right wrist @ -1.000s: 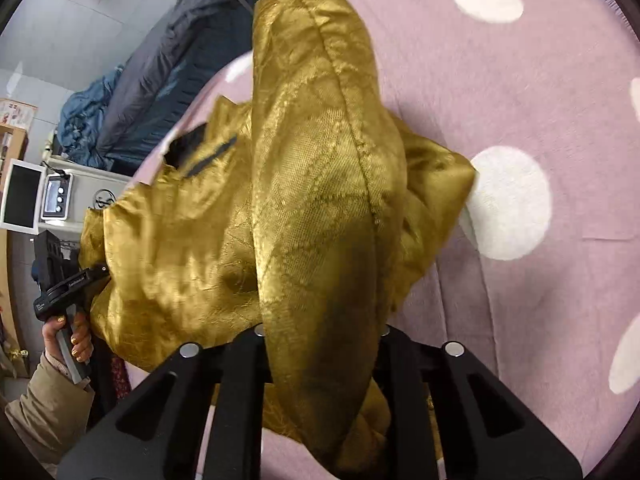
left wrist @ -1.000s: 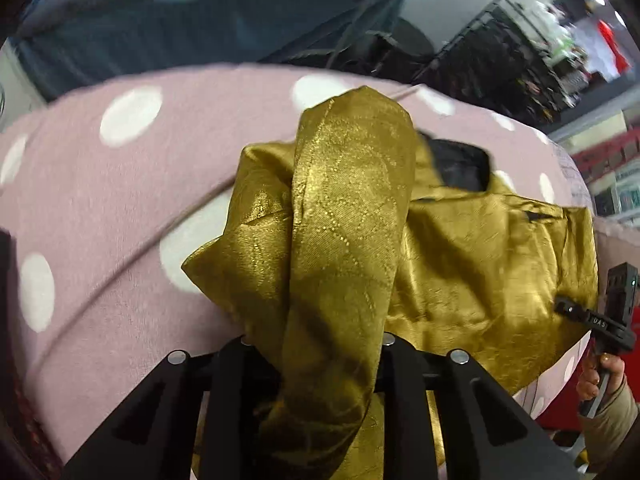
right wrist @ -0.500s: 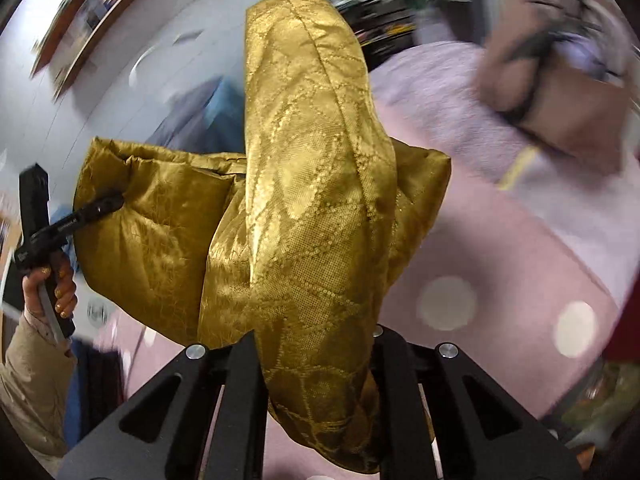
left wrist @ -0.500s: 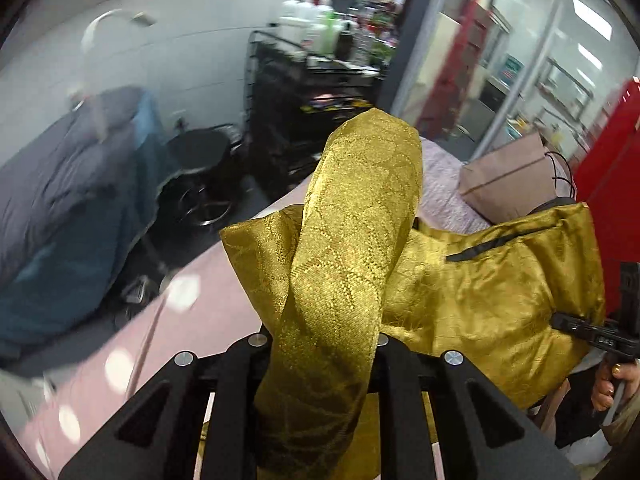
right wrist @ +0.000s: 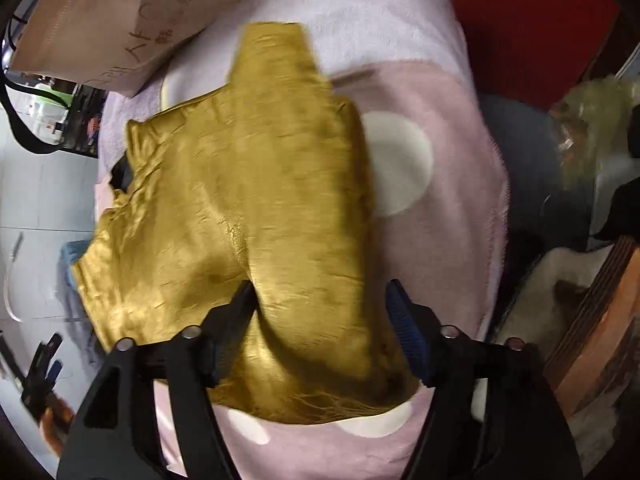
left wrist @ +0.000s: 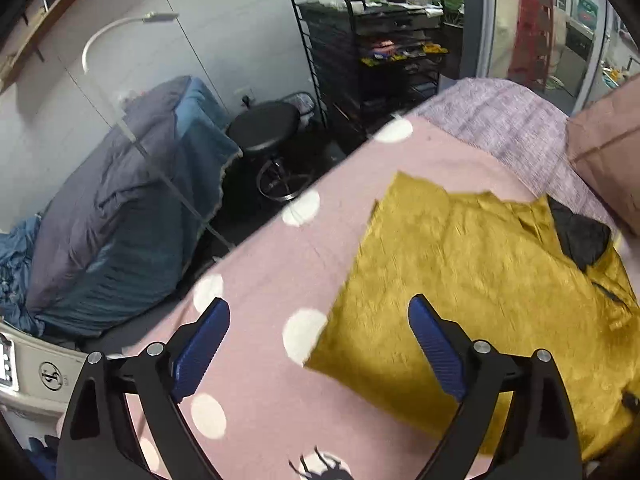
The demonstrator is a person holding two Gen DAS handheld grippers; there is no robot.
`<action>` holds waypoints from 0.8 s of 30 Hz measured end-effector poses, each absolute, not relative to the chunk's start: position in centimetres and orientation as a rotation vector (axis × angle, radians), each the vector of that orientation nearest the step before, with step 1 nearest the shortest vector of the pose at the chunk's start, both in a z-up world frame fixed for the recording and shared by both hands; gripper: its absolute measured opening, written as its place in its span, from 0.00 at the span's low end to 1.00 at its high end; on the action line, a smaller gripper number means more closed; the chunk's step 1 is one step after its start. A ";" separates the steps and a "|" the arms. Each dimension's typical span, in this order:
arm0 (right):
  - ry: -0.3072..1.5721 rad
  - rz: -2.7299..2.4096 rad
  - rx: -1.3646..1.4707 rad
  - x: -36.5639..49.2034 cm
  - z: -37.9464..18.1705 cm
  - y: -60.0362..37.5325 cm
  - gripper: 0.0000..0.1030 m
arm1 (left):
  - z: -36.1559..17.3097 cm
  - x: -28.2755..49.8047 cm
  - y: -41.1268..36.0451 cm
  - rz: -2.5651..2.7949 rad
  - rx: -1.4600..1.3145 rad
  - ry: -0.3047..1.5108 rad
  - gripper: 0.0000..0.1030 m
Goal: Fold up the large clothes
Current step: 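Turn the jacket over and lay it flat, collar up, with both grippers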
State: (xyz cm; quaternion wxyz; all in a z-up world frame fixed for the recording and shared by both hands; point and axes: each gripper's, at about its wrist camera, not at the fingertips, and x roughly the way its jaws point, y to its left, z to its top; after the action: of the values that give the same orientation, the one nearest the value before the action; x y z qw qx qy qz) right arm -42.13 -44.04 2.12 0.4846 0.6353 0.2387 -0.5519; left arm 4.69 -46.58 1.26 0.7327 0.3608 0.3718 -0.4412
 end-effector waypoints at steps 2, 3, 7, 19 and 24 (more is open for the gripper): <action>0.622 -1.373 1.486 -42.8 2.9 -44.5 0.68 | 1.4 3.6 -43.9 -0.983 0.811 0.808 0.87; 0.640 -1.407 1.449 -42.7 3.7 -44.9 0.68 | 1.5 3.2 -43.0 -0.982 0.818 0.800 0.88; 0.706 -1.611 1.226 -43.4 8.1 -45.4 0.77 | 1.5 0.0 -39.1 -1.005 0.826 0.768 0.93; 0.987 -1.341 0.874 -30.0 11.5 -41.8 0.90 | 0.1 -9.8 -34.2 -1.058 0.968 0.752 0.94; 0.997 -1.324 0.863 -28.9 12.0 -40.1 0.90 | 0.4 -9.9 -33.5 -1.067 0.975 0.803 0.94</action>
State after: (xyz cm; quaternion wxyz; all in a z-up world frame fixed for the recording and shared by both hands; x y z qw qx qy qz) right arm -28.94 -40.12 11.97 0.5943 0.3713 0.4292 -0.5699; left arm -9.93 -33.51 0.42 0.6773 0.4337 0.3574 -0.4749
